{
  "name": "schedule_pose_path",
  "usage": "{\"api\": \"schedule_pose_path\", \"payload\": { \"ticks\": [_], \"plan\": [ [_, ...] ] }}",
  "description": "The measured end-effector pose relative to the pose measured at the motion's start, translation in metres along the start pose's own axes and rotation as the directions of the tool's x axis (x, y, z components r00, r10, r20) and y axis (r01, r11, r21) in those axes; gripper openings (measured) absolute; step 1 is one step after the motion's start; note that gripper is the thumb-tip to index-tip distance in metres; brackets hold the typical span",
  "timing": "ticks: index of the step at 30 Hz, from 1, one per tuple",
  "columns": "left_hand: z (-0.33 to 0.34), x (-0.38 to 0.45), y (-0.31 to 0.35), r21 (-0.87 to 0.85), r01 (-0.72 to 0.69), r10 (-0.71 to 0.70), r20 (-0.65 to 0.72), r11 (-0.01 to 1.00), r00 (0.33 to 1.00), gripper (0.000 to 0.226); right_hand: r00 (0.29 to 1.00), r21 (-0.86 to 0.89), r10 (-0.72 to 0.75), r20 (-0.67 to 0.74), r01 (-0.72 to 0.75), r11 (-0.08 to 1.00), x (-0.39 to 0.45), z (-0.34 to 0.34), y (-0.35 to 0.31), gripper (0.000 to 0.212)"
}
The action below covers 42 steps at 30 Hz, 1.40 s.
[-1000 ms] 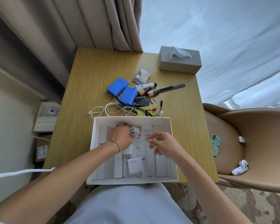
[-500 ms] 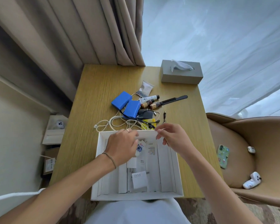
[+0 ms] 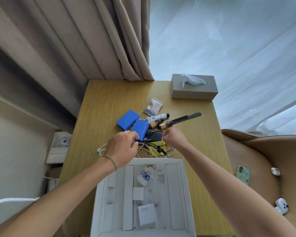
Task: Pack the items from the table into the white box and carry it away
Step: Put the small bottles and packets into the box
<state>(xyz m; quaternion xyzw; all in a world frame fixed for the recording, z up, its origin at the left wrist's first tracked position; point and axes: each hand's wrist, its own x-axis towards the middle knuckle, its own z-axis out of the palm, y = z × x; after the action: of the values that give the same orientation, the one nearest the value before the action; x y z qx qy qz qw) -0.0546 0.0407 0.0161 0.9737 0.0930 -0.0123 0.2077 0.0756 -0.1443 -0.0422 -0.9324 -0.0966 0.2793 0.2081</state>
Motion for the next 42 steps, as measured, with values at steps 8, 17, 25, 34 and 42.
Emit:
{"api": "schedule_pose_path", "payload": {
  "ticks": [8,17,25,34,42],
  "plan": [
    [0.005,0.018,-0.016,0.010,0.026,-0.027,0.076,1.000,0.997,0.020,0.996,-0.175,0.010,0.088,0.006,0.985,0.025,0.024,0.007,0.008],
    [0.026,0.063,-0.009,-0.029,0.020,-0.016,0.139,0.999,0.990,0.021,0.981,0.075,-0.111,-0.161,0.124,0.989,0.015,-0.006,0.007,0.019],
    [0.060,0.121,0.005,0.047,-0.023,0.016,0.157,0.999,0.987,0.015,0.960,0.738,0.137,-0.242,0.090,0.669,-0.017,-0.034,0.021,0.014],
    [0.098,0.168,0.018,0.387,-0.189,0.117,0.202,0.902,0.972,0.025,0.935,0.961,0.350,-0.060,-0.041,0.273,-0.046,-0.038,0.041,0.032],
    [0.115,0.176,0.026,0.399,-0.199,0.124,0.206,0.895,0.971,0.035,0.972,0.932,0.233,0.025,-0.108,0.347,-0.069,-0.042,0.048,0.065]
  ]
}}
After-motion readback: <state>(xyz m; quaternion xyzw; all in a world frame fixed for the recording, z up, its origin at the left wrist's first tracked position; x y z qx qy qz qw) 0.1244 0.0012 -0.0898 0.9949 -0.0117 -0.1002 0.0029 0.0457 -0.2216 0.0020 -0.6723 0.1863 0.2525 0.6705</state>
